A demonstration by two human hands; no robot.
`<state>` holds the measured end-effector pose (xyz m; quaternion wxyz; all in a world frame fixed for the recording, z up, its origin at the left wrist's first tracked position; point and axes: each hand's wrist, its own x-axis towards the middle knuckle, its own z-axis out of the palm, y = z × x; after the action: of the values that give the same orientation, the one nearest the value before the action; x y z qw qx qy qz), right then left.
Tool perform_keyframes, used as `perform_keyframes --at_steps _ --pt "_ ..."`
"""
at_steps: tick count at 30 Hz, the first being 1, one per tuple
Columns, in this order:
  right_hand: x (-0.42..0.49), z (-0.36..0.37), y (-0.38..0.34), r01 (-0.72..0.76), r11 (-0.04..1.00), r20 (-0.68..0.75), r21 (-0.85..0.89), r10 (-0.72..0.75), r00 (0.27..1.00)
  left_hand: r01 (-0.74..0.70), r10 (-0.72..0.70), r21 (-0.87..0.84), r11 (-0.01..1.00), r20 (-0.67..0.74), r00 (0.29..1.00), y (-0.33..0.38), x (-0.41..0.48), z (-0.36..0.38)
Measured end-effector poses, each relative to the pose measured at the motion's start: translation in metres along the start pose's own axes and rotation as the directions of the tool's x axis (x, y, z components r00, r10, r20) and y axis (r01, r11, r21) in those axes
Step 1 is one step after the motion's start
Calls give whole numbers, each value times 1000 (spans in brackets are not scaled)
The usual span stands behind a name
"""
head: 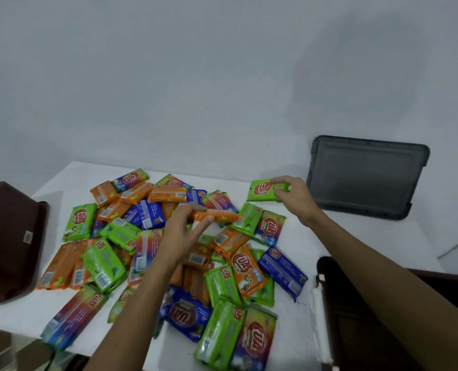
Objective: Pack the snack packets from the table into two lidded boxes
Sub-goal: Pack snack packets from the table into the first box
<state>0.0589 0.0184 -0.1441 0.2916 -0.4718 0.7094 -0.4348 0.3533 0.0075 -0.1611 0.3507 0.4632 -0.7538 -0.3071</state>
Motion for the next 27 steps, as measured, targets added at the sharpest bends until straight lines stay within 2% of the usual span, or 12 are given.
perform_keyframes --at_steps 2,3,5,7,8,11,15,20,24,27 --pt "-23 -29 -7 -4 992 13 129 2 1000 96 -97 -237 967 6 995 24 -11 9" --pt "-36 -42 -10 -12 980 18 198 8 1000 164 -161 -363 917 39 986 36 -16 15" --pt "-67 -70 -12 -20 950 29 312 12 999 287 -264 -583 760 125 956 57 -28 29" --pt "-101 -97 -9 13 933 33 361 -27 999 330 -283 -728 601 192 940 77 -40 45" --pt "-118 -110 -7 32 934 30 355 -45 999 327 -269 -760 562 206 941 87 -45 53" --pt "-167 -153 3 63 951 27 303 -75 997 267 -184 -733 626 194 964 116 -60 77" --pt "-216 -194 32 19 936 54 352 -41 998 230 -89 -724 651 228 970 142 -85 107" --pt "-245 -203 74 -138 907 162 398 79 984 301 -164 -722 624 256 953 150 -110 139" --pt "-244 -178 91 -259 932 302 254 178 936 359 -218 -730 582 285 933 150 -117 146" --pt "-229 -154 104 -276 957 312 86 238 920 379 -214 -727 573 313 925 150 -117 146"
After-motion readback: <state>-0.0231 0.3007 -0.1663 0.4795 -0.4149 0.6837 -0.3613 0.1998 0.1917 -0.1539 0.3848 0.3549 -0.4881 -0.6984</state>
